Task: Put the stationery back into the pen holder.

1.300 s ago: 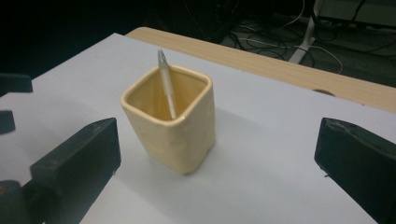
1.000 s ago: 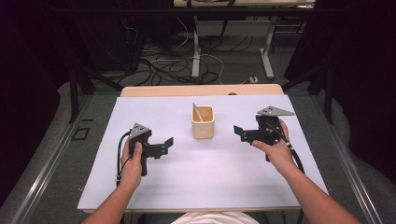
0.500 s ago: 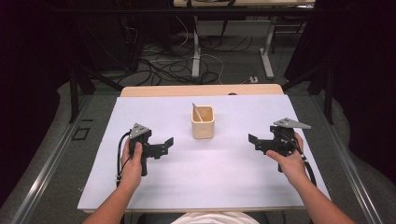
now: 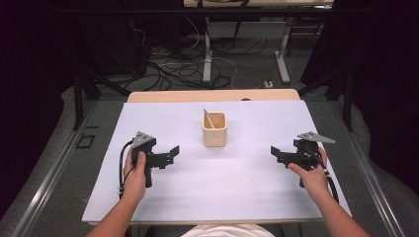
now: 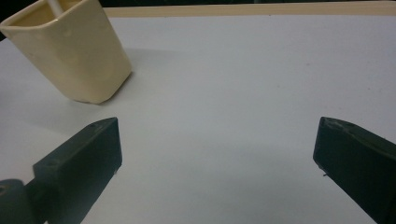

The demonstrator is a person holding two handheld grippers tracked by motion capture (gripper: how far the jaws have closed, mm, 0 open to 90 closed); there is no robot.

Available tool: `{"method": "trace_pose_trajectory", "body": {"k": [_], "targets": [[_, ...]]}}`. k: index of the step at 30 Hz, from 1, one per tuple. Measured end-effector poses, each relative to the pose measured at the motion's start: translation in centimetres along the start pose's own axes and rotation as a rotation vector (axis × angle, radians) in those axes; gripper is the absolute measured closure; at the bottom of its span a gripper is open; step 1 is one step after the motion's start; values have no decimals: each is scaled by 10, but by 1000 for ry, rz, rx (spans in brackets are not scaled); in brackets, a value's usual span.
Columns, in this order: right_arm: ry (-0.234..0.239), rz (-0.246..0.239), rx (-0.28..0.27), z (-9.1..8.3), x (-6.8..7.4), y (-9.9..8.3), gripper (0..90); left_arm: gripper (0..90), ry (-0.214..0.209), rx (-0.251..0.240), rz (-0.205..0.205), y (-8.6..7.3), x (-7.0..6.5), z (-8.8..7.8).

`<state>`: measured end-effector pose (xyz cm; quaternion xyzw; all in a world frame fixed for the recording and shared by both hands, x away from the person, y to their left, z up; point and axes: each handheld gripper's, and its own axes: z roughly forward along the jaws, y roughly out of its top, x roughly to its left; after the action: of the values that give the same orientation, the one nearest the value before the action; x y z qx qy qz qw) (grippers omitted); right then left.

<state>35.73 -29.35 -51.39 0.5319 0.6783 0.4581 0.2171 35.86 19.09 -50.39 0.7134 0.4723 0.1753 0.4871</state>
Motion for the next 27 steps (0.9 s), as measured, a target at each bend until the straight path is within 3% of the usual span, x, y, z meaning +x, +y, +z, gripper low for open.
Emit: {"method": "trace_pose_trajectory", "body": {"k": [18, 22, 27], "targets": [[-78, 78, 31, 3, -34, -9, 12, 4, -1, 7, -13, -2, 4, 2], [-81, 108, 40, 4, -36, -10, 15, 4, 0, 10, -13, -2, 5, 3], [-76, 99, 40, 4, -35, -11, 15, 4, 0, 9, -14, -2, 4, 3]]}}
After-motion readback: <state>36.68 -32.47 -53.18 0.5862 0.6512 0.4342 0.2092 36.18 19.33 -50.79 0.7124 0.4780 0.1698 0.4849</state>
